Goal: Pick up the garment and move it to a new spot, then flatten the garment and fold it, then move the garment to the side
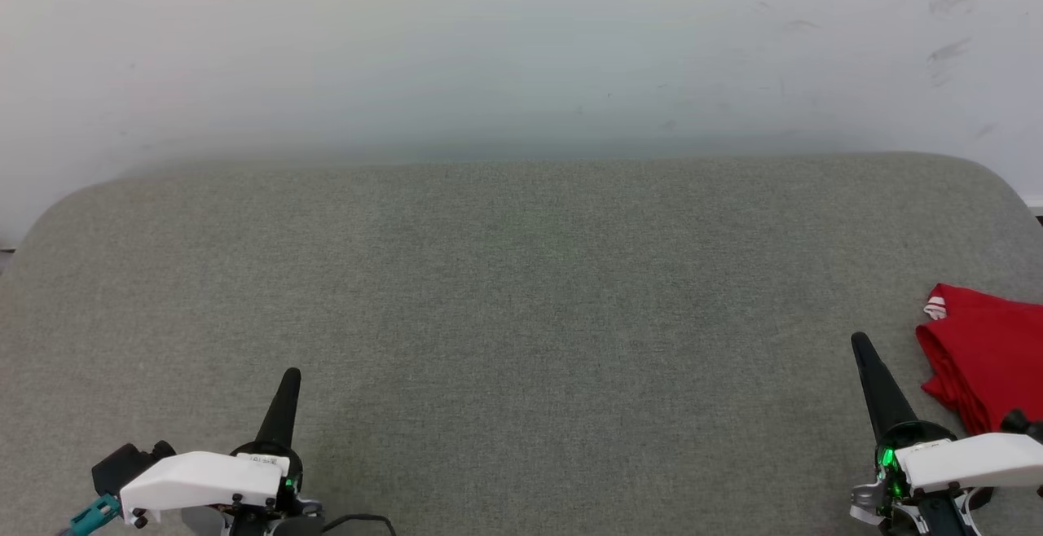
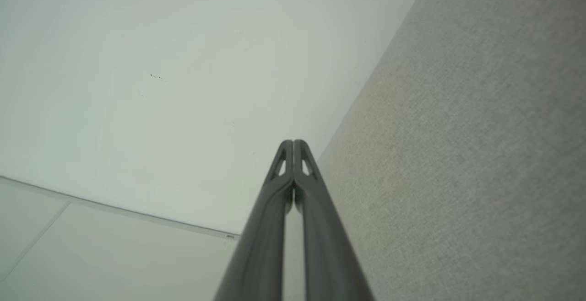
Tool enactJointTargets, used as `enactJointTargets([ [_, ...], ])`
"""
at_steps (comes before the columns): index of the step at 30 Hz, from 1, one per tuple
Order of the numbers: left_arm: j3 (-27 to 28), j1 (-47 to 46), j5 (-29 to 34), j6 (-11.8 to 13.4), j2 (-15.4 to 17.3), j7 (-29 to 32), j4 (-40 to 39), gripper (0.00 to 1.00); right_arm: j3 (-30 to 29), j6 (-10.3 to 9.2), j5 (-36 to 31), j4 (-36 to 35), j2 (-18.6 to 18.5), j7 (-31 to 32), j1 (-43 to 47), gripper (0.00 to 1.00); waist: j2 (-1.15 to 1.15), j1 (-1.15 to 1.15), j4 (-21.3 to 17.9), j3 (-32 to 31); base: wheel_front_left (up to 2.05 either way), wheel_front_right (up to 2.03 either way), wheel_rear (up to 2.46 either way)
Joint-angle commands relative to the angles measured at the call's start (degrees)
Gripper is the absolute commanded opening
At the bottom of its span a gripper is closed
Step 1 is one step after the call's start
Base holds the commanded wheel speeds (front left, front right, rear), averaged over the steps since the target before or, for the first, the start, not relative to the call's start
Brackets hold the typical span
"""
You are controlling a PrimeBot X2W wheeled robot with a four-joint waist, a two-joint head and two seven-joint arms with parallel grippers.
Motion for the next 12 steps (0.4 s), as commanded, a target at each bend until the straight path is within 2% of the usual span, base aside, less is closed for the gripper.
enactJointTargets([
  [1, 0.5, -1.5, -1.3, -0.7, -0.2, 0.4, -0.3, 0.0, -0.2, -0.03, 1.6, 0.2, -0.2, 0.3, -1.2, 0.0, 0.0, 0.0, 0.0, 0.0, 0.0, 0.0, 0.0],
  [12, 1.4, -2.2, -5.8, -1.6, -0.7, 1.7, -0.2, 0.0, -0.4, -0.03, 6.9, 1.6, -0.2, 0.4, -2.1, 0.0, 0.0, 0.0, 0.2, 0.4, 0.0, 0.0, 0.0],
])
